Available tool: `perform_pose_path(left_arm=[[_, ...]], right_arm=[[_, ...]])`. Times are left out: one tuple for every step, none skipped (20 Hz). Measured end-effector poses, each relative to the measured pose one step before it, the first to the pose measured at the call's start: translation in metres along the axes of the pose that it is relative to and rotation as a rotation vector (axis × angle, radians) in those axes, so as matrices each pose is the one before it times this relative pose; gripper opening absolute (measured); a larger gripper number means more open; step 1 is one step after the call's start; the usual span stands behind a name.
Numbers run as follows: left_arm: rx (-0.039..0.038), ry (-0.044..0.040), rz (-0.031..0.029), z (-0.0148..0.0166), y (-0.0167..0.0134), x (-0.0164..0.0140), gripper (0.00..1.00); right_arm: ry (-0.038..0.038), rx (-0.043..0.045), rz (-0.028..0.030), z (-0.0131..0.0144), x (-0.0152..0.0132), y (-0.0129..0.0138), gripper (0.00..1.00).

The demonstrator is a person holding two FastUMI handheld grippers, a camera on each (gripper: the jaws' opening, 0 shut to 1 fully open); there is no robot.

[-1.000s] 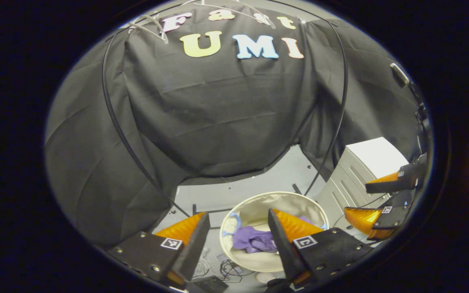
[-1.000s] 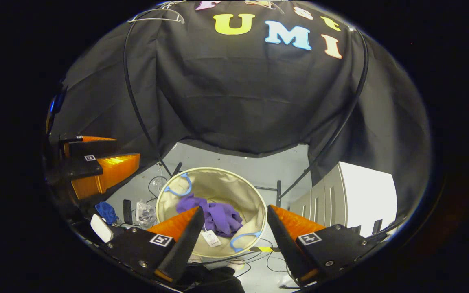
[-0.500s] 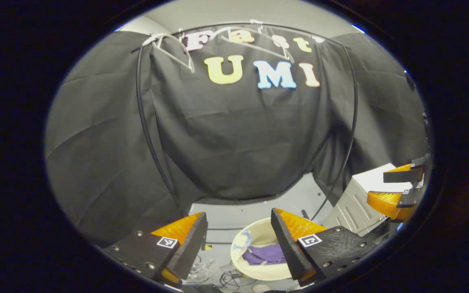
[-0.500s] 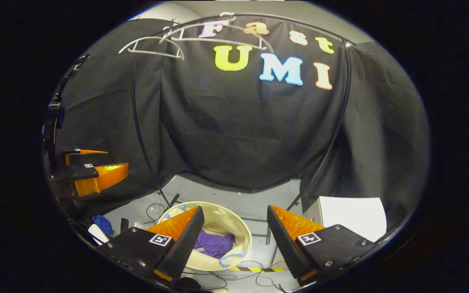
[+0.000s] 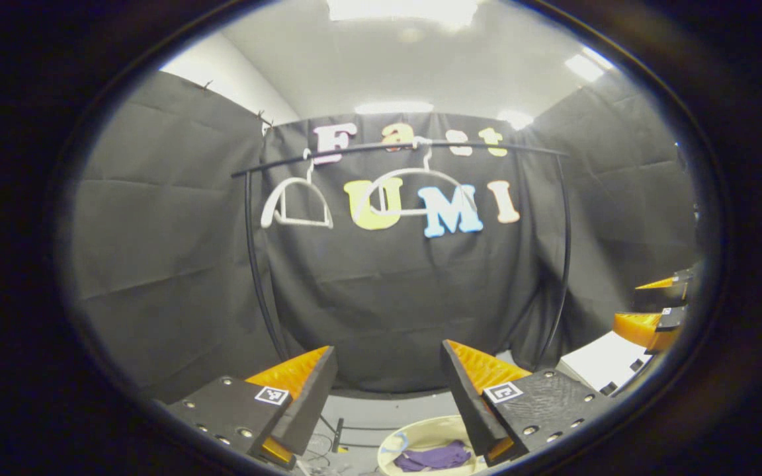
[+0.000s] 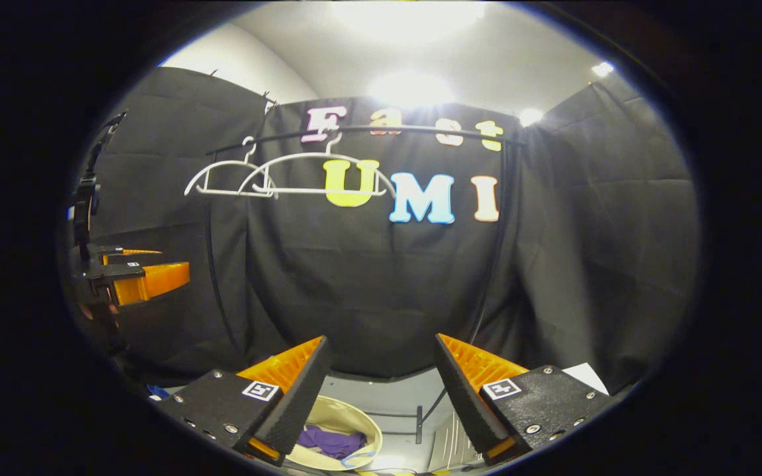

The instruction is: Grasp the clothes on the hanger with both hands and then place them into the laundry hamper below.

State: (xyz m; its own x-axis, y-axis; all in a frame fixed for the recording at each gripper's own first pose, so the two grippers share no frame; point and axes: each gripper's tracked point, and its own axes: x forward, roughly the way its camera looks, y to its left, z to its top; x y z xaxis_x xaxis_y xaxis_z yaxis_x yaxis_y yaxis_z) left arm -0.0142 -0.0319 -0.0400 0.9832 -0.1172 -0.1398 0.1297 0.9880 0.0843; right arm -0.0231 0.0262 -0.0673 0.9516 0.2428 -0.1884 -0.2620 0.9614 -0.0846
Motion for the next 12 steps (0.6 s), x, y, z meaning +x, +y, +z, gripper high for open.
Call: perform_pose_path(left_arm=[[-0.01093,-0.01789,0.00570,0.01175,-0.00065,-0.00349,0.93],[-0.00928,-0.02034,0.00711,0.00935,-0.00171,-0.00066,0.92],[-0.00437,-0.01879,0.00567,0.00830,0.00286,-0.00331,0.92],[0.00091,-0.01829,0.00852,0.00922,0.00413,-0.00645,0.91],[0.00554,-0.01736,0.00713,0.00652,0.00429,-0.00538,0.90],[0.00760,-0.01610,0.01293,0.00181,0.00505,-0.00462,0.96],[0.01087,-0.01444,0.01312,0.00546,0.00669,-0.00560,0.96],[0.00919,-0.01893,0.02029,0.00623,0.00945,-0.01145,0.84],[0.00124,-0.01528,0.02170,0.00480,0.00763,-0.00577,0.90],[-0.00504,-0.00885,0.01834,0.00174,0.00614,-0.00393,0.90],[-0.01081,-0.00166,0.01979,0.00001,0.00562,-0.00286,0.90],[-0.01294,-0.00224,0.01691,-0.00113,0.00548,-0.00094,0.84]], right_arm=[[-0.03259,0.01025,-0.01045,0.01241,-0.00608,-0.00602,0.96],[-0.03180,0.00971,-0.01595,0.01323,-0.00934,-0.00606,0.96],[-0.03017,0.01158,-0.01803,0.01048,-0.00618,-0.00963,0.96],[-0.02460,0.01192,-0.01436,0.00960,-0.00460,-0.00802,0.96],[-0.02407,0.00986,-0.01448,0.00772,-0.00197,-0.00735,0.96],[-0.02421,0.00211,-0.01573,0.00626,-0.00294,-0.00735,0.95],[-0.02829,-0.00241,-0.01429,0.00686,-0.00028,-0.00819,0.95],[-0.02346,-0.00680,-0.01761,0.00430,-0.00035,-0.00760,0.95],[-0.01026,-0.00480,-0.01882,-0.00035,-0.00184,-0.00754,0.95],[0.00024,0.00280,-0.00916,-0.00104,-0.00033,-0.00387,0.95],[0.00538,0.00655,-0.00404,-0.00243,-0.00110,-0.00123,0.96],[0.00216,0.00961,-0.00307,-0.00054,-0.00090,-0.00096,0.96]])
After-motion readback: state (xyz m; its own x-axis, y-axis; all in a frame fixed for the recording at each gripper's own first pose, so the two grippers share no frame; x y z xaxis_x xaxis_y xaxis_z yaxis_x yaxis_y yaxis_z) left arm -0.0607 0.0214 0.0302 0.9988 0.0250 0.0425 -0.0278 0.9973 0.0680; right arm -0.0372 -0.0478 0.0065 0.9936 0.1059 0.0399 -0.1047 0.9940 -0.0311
